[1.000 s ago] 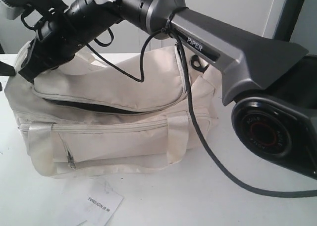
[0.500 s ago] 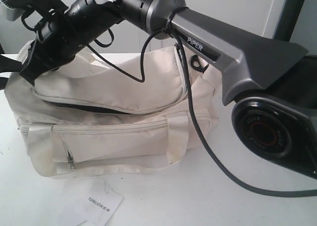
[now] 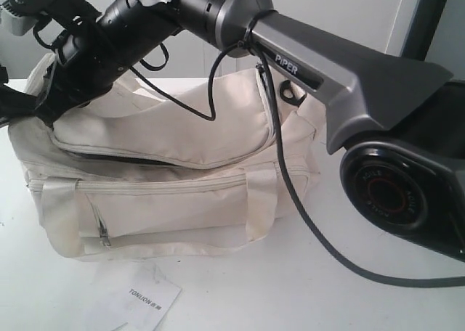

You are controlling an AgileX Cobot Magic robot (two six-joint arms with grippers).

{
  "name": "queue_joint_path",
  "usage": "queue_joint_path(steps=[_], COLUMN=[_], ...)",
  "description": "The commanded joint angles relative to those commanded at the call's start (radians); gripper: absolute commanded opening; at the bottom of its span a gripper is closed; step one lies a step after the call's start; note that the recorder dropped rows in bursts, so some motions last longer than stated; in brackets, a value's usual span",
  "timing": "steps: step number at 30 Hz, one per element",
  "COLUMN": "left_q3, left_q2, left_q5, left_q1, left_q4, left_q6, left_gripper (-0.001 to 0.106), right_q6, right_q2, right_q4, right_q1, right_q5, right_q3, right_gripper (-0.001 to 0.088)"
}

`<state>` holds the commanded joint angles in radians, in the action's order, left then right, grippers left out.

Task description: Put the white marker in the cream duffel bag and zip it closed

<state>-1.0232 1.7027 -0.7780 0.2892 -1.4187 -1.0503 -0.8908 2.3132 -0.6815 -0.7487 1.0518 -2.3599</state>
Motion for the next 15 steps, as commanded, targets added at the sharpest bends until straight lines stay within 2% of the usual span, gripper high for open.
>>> queue_joint_path(steps=[15], left_q3=[0.0], left_q2=[0.0], left_q5=[0.002], left_q1=[0.0], left_q4=[-0.015], left_q6=[-0.007], left_gripper=[0.0], right_q6=[0.0], right_q2=[-0.04], right_q4=[0.002], right_q1=[0.0], right_q5=[0.052], right_q3=[0.0], right_gripper=[0.0])
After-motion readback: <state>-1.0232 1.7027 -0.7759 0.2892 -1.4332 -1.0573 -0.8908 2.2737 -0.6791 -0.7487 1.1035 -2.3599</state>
